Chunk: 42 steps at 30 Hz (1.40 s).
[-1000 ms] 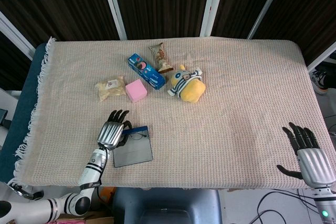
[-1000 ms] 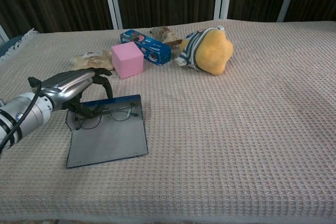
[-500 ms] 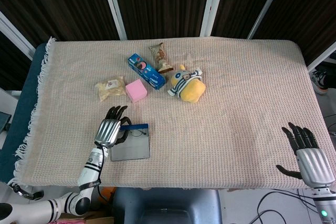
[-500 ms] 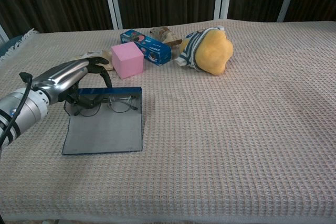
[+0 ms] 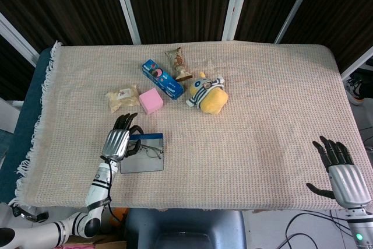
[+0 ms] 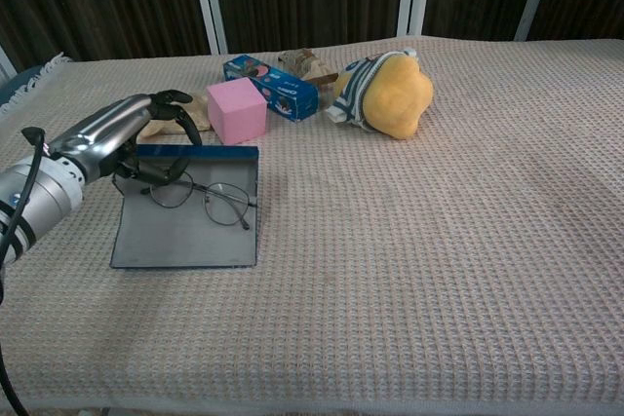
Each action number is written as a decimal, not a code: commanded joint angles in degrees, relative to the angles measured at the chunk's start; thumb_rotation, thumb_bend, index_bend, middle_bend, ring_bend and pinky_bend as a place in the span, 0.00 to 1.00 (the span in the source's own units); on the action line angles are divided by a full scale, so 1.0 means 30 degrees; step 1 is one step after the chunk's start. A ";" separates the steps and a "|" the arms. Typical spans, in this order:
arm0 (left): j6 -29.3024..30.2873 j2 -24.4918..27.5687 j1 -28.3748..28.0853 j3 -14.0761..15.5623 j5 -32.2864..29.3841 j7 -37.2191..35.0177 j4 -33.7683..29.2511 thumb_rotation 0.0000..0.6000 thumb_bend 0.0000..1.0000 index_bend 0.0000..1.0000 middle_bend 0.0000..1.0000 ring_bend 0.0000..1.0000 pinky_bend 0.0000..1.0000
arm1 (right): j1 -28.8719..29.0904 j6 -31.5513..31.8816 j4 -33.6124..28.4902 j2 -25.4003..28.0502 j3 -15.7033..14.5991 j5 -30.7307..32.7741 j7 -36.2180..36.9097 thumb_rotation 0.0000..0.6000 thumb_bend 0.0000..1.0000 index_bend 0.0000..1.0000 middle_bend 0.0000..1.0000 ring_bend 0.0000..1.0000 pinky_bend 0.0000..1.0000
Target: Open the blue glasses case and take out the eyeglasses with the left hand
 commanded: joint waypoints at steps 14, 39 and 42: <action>-0.0918 -0.0080 -0.0763 -0.1059 -0.0834 0.0395 0.0750 1.00 0.43 0.45 0.07 0.00 0.04 | 0.0022 -0.0033 -0.0006 0.0094 0.0023 0.0045 0.0176 1.00 0.19 0.00 0.00 0.00 0.00; -0.5640 0.0618 -0.2209 -0.1813 -0.4999 0.1795 0.3922 1.00 0.42 0.00 0.00 0.00 0.03 | 0.0009 -0.0135 -0.0091 0.0119 0.0023 0.0237 0.0007 1.00 0.19 0.00 0.00 0.00 0.00; -0.4805 0.1791 -0.1681 -0.1511 -0.4193 0.1628 0.2005 1.00 0.42 0.00 0.00 0.00 0.03 | -0.0013 -0.0069 -0.0060 0.0137 0.0034 0.0218 0.0084 1.00 0.19 0.00 0.00 0.00 0.00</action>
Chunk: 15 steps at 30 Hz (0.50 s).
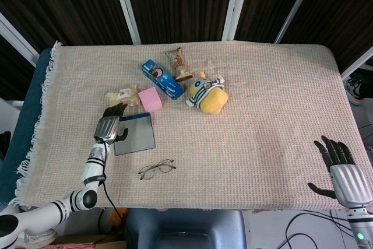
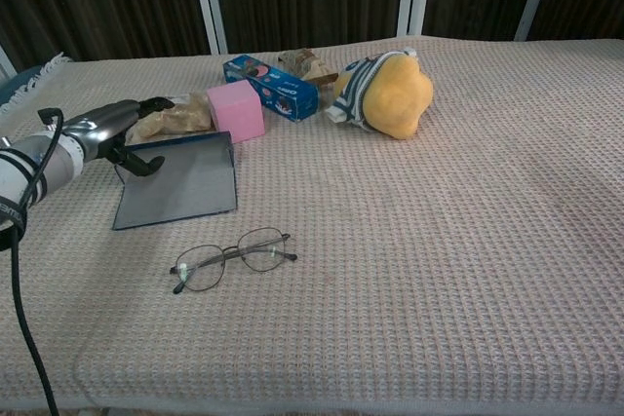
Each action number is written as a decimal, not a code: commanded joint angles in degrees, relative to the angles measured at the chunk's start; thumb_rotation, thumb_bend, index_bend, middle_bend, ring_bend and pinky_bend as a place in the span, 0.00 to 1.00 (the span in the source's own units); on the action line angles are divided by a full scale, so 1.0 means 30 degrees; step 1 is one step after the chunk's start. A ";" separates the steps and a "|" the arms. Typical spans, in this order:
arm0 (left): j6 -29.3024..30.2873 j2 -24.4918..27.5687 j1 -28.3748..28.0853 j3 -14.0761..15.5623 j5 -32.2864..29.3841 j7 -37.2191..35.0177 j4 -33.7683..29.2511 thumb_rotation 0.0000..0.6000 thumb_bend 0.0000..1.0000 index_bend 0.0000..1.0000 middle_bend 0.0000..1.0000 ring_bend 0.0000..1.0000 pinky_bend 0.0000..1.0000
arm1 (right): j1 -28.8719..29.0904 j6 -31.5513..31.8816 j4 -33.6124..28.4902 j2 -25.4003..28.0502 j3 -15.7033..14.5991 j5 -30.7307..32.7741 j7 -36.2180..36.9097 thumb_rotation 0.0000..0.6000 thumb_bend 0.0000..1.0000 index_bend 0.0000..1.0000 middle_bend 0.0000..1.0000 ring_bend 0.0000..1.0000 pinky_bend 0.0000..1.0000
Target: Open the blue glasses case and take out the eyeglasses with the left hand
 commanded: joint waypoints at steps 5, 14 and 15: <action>0.3852 0.4712 0.2676 0.2345 0.4373 -0.0353 -0.6882 1.00 0.42 0.00 0.00 0.00 0.02 | 0.0009 -0.0009 0.0070 -0.0046 0.0035 0.0044 -0.0018 1.00 0.19 0.00 0.00 0.00 0.00; 1.2731 0.7727 0.8381 0.7637 1.3334 -0.4074 -0.7256 1.00 0.42 0.00 0.00 0.00 0.00 | 0.0072 -0.0223 -0.0059 -0.0500 -0.0109 -0.0047 -0.1148 1.00 0.19 0.00 0.00 0.00 0.00; 1.3492 0.7449 0.8840 0.7890 1.3758 -0.4634 -0.6330 1.00 0.42 0.00 0.00 0.00 0.00 | 0.0084 -0.0232 -0.0046 -0.0561 -0.0102 -0.0042 -0.1275 1.00 0.19 0.00 0.00 0.00 0.00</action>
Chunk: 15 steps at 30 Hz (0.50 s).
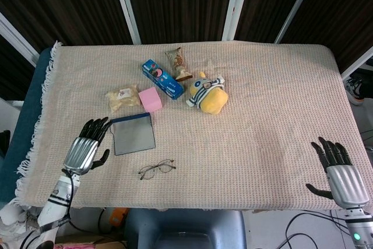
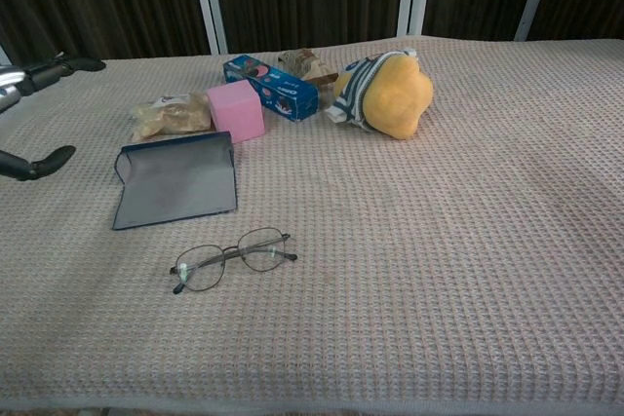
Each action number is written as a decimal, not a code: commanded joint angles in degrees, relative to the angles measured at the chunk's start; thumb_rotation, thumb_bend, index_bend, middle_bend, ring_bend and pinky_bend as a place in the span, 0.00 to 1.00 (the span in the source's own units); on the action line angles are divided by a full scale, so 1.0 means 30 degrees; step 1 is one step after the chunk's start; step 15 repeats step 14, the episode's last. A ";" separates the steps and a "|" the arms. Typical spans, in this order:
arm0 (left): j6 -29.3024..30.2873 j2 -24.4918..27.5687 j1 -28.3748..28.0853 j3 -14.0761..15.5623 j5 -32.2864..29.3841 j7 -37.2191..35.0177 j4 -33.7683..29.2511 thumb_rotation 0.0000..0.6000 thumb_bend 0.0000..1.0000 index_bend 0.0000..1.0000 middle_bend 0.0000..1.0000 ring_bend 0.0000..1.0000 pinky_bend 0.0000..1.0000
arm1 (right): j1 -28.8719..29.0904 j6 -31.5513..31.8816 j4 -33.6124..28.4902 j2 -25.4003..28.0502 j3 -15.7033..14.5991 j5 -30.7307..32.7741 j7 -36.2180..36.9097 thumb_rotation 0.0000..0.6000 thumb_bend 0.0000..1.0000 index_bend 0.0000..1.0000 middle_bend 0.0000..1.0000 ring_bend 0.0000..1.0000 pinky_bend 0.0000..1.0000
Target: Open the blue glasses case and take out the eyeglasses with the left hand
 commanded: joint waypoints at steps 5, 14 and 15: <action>0.6023 -0.0178 0.4267 0.3377 0.5139 -0.3883 0.5760 1.00 0.42 0.00 0.00 0.00 0.00 | 0.0080 -0.0157 -0.0017 -0.0425 -0.0030 0.0031 -0.0830 1.00 0.19 0.00 0.00 0.00 0.00; 0.4955 0.0121 0.4299 0.3101 0.4695 -0.3390 0.5175 1.00 0.42 0.00 0.00 0.00 0.00 | 0.0064 -0.0054 0.0114 -0.0458 -0.0090 -0.0157 -0.0764 1.00 0.19 0.00 0.00 0.00 0.00; 0.4955 0.0121 0.4299 0.3101 0.4695 -0.3390 0.5175 1.00 0.42 0.00 0.00 0.00 0.00 | 0.0064 -0.0054 0.0114 -0.0458 -0.0090 -0.0157 -0.0764 1.00 0.19 0.00 0.00 0.00 0.00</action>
